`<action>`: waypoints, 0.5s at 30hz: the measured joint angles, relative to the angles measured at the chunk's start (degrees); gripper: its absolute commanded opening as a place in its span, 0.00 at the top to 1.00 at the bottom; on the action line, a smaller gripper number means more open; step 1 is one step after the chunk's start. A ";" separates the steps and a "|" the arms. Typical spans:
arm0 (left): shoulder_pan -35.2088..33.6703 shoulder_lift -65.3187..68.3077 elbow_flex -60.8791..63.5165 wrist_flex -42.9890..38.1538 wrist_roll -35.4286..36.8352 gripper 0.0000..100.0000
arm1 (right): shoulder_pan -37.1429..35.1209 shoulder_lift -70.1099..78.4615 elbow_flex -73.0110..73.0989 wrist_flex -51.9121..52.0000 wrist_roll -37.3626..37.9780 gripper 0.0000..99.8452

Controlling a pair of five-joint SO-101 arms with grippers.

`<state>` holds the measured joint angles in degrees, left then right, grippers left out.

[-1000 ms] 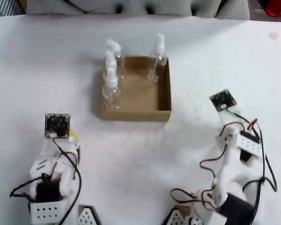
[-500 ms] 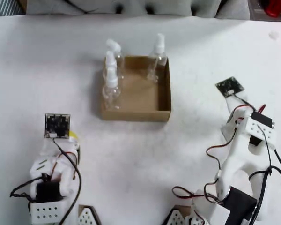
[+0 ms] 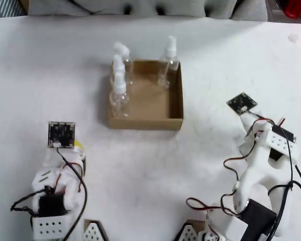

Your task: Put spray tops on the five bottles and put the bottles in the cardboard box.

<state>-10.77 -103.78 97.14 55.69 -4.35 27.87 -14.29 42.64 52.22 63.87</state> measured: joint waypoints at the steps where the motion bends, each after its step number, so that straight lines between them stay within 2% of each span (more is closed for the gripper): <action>1: 0.00 0.00 0.00 0.00 0.00 0.98 | 0.00 0.00 0.18 -0.62 0.00 0.75; 15: 0.00 0.00 0.00 0.00 0.00 0.98 | -0.70 0.00 0.79 -1.41 0.53 0.75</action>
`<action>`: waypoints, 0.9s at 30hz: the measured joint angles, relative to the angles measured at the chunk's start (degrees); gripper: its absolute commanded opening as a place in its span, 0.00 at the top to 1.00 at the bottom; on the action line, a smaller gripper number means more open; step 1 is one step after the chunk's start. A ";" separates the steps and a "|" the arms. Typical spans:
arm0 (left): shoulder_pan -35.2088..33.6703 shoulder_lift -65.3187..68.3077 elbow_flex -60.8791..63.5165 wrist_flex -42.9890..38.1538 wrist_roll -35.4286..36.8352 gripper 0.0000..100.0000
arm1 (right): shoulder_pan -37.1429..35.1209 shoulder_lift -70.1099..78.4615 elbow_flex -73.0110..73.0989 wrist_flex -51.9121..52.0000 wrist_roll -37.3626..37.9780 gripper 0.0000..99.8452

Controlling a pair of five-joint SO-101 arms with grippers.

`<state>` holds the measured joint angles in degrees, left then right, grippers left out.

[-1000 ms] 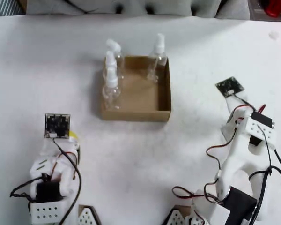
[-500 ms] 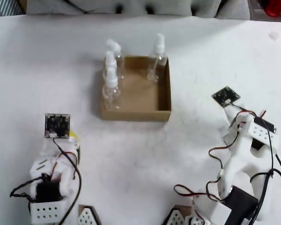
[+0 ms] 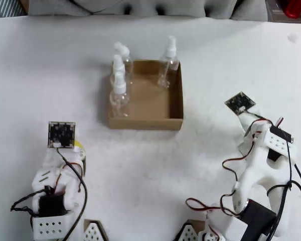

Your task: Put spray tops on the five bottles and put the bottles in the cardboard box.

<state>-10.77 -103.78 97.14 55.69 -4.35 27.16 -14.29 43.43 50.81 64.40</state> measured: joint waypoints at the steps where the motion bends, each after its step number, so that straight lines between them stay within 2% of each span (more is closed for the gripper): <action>1: 0.00 0.00 0.00 0.00 0.00 0.98 | 0.00 0.00 0.00 0.00 0.00 0.77; 5: 0.00 0.00 0.00 0.00 0.00 0.98 | 0.18 0.00 0.00 0.00 0.00 0.80; 11: 0.00 0.00 0.00 0.00 0.00 0.98 | -0.26 0.00 0.00 0.00 0.00 0.76; 21: 0.00 0.00 0.00 0.00 0.00 0.98 | -0.26 0.62 -0.53 0.00 0.97 0.76; 27: 0.00 0.00 0.00 0.00 0.00 0.98 | -0.26 5.71 -5.19 4.40 1.14 0.76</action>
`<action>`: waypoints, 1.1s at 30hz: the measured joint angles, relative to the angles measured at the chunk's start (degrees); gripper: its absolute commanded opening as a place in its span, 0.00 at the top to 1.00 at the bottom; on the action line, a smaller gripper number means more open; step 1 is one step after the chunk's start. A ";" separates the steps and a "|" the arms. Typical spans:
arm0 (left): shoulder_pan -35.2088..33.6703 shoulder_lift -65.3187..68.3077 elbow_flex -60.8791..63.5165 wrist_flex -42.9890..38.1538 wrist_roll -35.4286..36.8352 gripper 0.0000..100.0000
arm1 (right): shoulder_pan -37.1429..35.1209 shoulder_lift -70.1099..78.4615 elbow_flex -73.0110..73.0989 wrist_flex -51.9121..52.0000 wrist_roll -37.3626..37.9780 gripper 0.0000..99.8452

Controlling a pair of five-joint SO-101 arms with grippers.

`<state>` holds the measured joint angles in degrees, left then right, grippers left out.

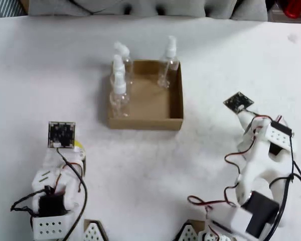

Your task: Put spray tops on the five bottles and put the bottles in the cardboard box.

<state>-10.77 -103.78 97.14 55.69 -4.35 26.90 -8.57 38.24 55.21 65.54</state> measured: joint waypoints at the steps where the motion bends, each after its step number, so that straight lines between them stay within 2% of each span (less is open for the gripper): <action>1: 0.00 0.00 0.00 0.00 0.00 0.98 | 0.00 0.70 -0.88 0.35 0.00 0.76; 10: 0.00 0.00 0.00 0.00 0.00 0.98 | -0.09 5.01 -3.87 0.53 0.18 0.77; 17: 0.00 0.00 0.00 0.00 0.00 0.98 | -0.18 8.62 -7.74 0.53 0.18 0.99; 21: 0.00 0.00 0.00 0.00 0.00 0.98 | -0.09 9.85 -10.46 1.58 0.18 0.99; 28: 0.00 0.00 0.00 0.00 0.00 0.98 | 0.18 9.93 -17.76 10.46 0.00 0.98; 33: 0.00 0.00 0.00 0.00 0.00 0.98 | 2.99 7.65 -21.10 14.42 -6.77 0.98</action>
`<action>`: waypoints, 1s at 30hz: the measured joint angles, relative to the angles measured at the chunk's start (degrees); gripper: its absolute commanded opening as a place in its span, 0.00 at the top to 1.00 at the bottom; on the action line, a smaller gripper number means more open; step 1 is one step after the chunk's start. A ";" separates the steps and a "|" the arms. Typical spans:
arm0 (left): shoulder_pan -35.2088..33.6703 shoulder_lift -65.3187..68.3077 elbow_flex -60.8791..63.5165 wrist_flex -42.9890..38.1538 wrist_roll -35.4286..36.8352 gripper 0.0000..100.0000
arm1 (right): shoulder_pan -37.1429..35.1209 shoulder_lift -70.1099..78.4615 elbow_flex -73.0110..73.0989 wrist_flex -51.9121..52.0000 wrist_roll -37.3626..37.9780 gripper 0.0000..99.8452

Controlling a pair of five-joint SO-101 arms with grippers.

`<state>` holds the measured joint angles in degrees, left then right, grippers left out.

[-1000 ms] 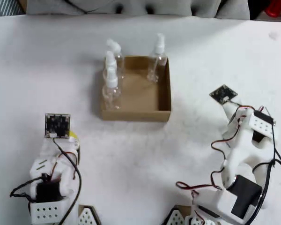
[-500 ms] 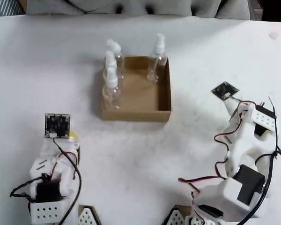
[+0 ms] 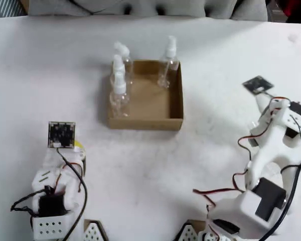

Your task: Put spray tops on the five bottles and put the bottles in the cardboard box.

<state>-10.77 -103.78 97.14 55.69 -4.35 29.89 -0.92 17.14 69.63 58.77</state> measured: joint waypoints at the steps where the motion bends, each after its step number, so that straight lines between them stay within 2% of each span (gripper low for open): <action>1: 0.00 0.00 0.00 0.00 0.00 0.98 | 0.35 -0.88 -0.09 0.97 -1.14 0.98; 9: 0.00 0.00 0.00 0.00 0.00 0.98 | 0.35 -11.78 5.27 7.56 -3.16 0.98; 18: -1.41 0.00 -0.18 0.00 1.49 0.98 | -0.70 -26.37 18.64 3.52 -3.34 0.98; 22: -5.89 0.00 -4.84 2.73 5.98 0.98 | -1.05 -29.71 21.54 3.52 -3.16 0.98; 25: -6.15 0.00 -9.14 7.30 5.98 0.98 | -0.44 -30.33 23.03 3.52 -3.16 0.98; 30: -6.68 0.97 -14.33 8.44 5.89 0.98 | -0.44 -30.33 24.44 3.52 -0.70 0.98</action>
<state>-17.45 -102.81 82.81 64.13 1.54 29.45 -31.25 41.58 73.14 58.07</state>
